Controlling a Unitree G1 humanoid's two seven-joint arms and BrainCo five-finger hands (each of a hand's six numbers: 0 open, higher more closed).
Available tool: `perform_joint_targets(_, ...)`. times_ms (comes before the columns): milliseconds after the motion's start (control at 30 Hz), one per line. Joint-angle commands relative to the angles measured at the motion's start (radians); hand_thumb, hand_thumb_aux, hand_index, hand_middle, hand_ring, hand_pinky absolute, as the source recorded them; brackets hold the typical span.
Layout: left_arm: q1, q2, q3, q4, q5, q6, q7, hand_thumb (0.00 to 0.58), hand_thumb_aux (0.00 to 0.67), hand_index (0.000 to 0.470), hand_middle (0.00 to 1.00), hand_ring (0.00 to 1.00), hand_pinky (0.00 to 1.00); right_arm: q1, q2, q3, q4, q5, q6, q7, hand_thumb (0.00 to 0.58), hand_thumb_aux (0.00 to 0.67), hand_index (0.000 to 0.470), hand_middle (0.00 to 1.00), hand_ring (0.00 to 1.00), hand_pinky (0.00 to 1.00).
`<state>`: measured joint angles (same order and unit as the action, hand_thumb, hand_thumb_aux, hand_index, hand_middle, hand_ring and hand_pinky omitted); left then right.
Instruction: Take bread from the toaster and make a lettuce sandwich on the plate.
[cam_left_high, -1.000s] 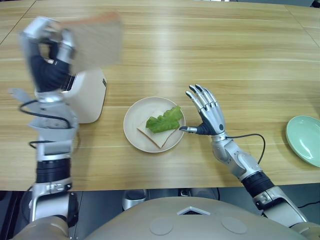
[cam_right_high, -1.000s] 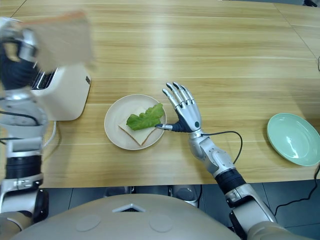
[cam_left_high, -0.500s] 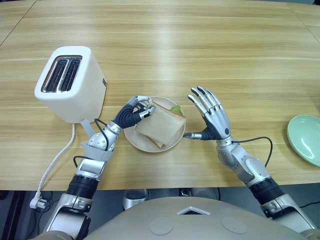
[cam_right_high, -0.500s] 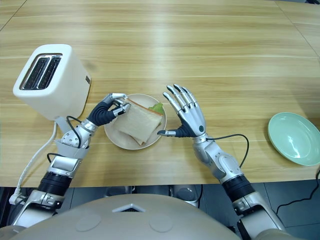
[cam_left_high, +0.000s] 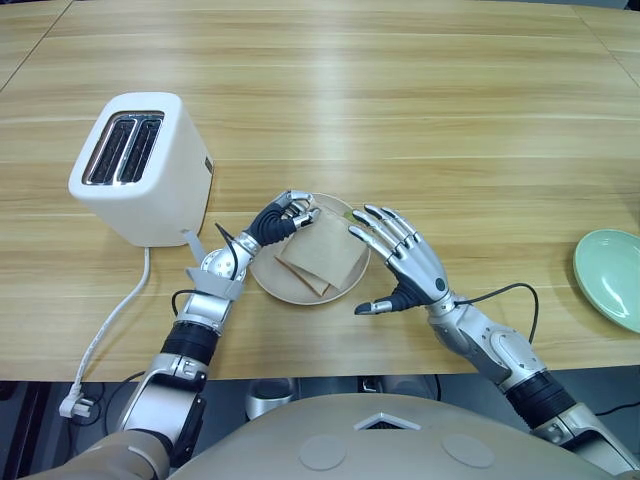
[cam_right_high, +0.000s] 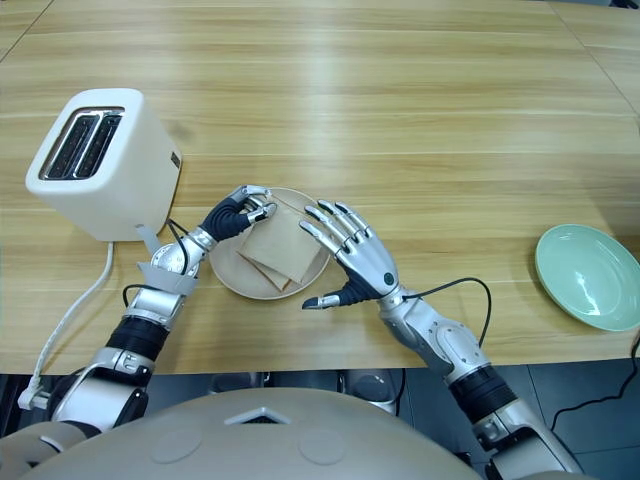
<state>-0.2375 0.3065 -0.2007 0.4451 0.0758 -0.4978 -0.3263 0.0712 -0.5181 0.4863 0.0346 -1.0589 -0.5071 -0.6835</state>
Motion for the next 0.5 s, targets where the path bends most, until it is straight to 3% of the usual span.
perform_joint_targets(33, -0.024, 0.009, -0.005, 0.113, 0.039, -0.01, -0.016, 0.58, 0.67, 0.46, 1.0, 1.0, 1.0, 0.007, -0.016, 0.035, -0.003, -0.013, -0.03, 0.056, 0.0, 0.0, 0.0, 0.0, 0.0, 0.0)
perform_joint_targets(500, -0.014, 0.023, -0.03, 0.25, 0.1, -0.045, -0.032, 0.58, 0.67, 0.46, 1.0, 1.0, 1.0, -0.116, 0.066, 0.183, 0.214, -0.028, 0.03, 0.407, 0.0, 0.0, 0.0, 0.0, 0.0, 0.0)
